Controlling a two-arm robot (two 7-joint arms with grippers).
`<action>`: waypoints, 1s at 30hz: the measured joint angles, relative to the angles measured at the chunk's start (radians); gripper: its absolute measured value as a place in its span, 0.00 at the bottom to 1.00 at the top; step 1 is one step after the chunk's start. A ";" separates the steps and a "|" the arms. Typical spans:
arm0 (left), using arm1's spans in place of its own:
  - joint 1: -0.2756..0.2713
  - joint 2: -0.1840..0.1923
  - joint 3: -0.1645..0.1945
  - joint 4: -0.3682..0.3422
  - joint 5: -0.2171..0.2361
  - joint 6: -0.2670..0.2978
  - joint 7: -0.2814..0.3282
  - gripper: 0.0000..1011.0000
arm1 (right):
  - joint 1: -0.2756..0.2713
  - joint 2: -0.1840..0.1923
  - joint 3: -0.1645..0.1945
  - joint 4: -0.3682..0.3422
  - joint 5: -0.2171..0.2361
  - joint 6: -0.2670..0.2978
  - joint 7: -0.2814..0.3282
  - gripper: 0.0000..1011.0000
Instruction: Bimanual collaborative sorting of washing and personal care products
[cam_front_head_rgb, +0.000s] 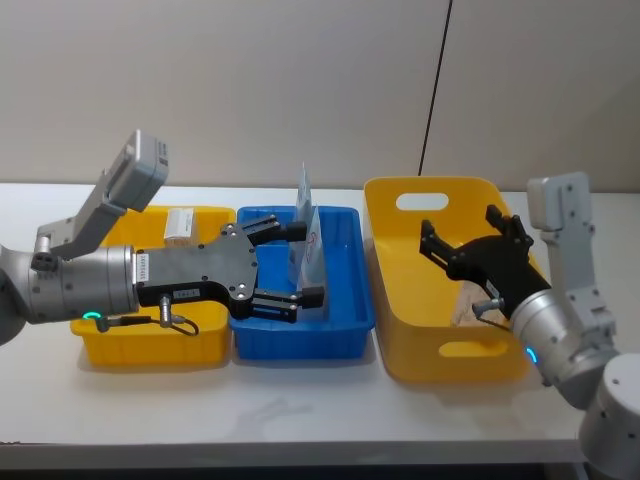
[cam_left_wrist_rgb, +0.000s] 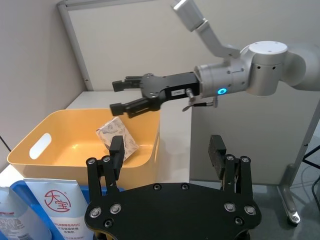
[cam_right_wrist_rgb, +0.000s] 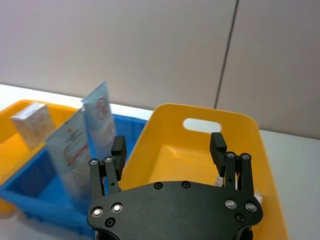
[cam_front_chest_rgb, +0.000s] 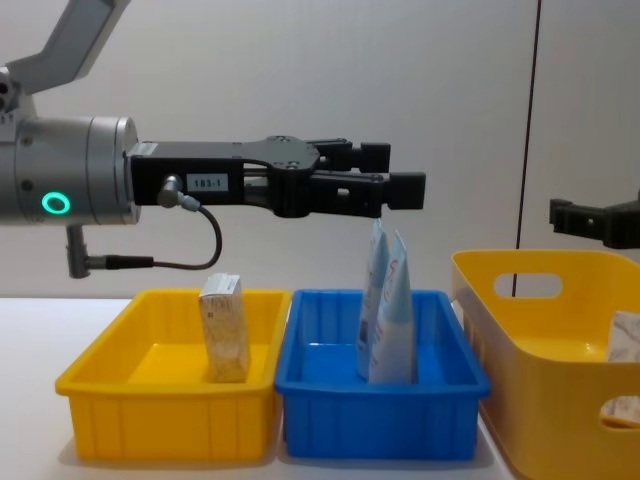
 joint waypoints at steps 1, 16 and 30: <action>0.000 0.000 0.000 0.000 0.000 0.000 0.000 0.99 | -0.006 0.004 0.002 -0.007 0.005 0.000 0.009 0.99; 0.000 0.000 0.000 0.000 0.000 0.000 0.000 0.99 | -0.139 0.099 0.030 -0.158 0.116 0.006 0.192 0.99; 0.000 0.000 0.000 0.000 0.000 0.000 0.000 0.99 | -0.196 0.141 0.029 -0.228 0.155 0.013 0.260 0.99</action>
